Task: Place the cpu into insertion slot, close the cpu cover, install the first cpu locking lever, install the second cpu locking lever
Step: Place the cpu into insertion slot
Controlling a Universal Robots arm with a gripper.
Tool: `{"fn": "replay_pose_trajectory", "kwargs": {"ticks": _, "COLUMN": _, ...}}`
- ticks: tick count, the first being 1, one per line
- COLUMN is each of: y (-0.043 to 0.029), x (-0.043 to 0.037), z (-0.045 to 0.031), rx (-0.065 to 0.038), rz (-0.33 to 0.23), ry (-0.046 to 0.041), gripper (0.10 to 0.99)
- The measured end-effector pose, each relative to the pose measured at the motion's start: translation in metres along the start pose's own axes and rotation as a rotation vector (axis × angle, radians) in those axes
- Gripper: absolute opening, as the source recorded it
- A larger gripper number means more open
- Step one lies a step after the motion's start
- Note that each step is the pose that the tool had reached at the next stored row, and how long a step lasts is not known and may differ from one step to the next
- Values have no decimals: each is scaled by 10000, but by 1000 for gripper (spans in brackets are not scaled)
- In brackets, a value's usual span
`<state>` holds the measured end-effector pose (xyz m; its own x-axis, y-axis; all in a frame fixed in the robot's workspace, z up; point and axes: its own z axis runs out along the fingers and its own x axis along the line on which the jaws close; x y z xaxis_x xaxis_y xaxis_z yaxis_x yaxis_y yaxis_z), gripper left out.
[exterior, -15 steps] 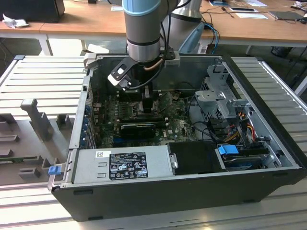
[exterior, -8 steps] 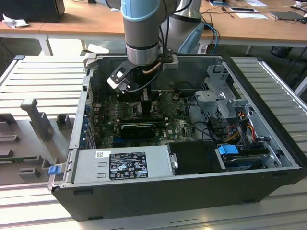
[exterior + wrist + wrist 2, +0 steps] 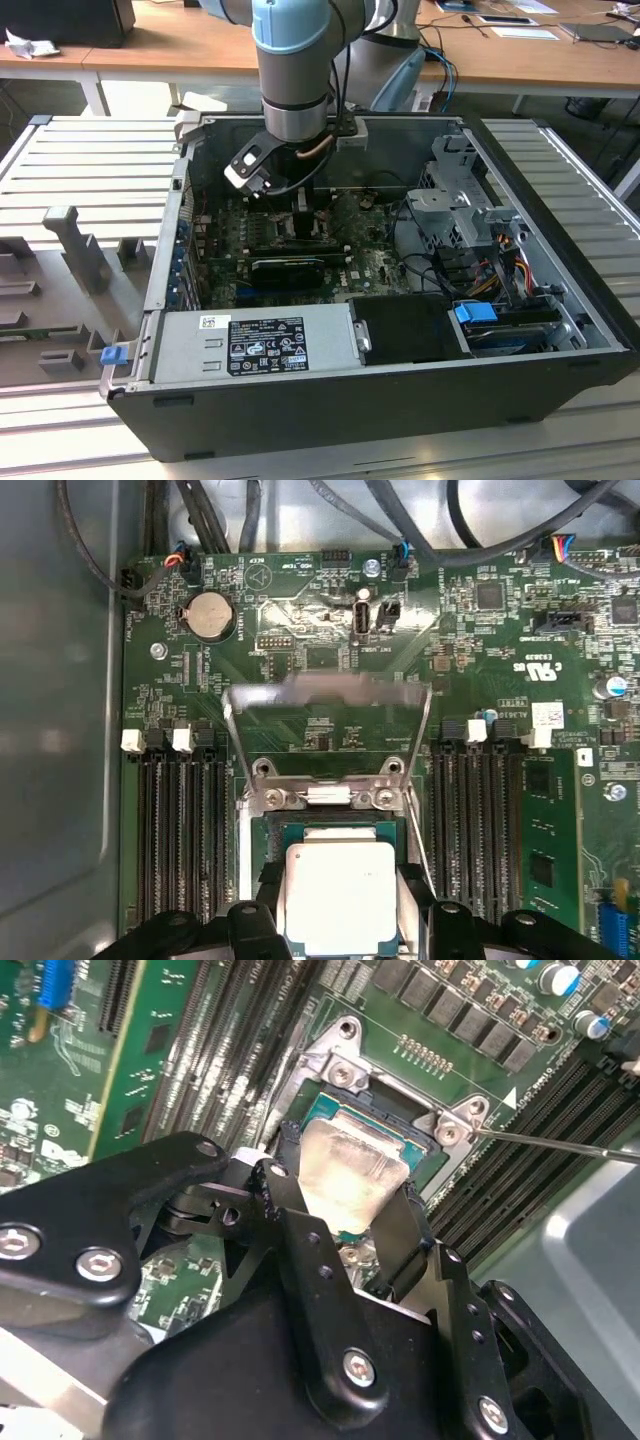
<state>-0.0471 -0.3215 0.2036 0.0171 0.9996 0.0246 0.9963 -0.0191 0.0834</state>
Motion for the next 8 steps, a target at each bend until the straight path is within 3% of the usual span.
{"fn": "replay_pose_trajectory", "kwargs": {"ticks": 8, "y": 0, "x": 17, "z": 37, "rx": 7, "rz": 7, "ry": -7, "gripper": 529}}
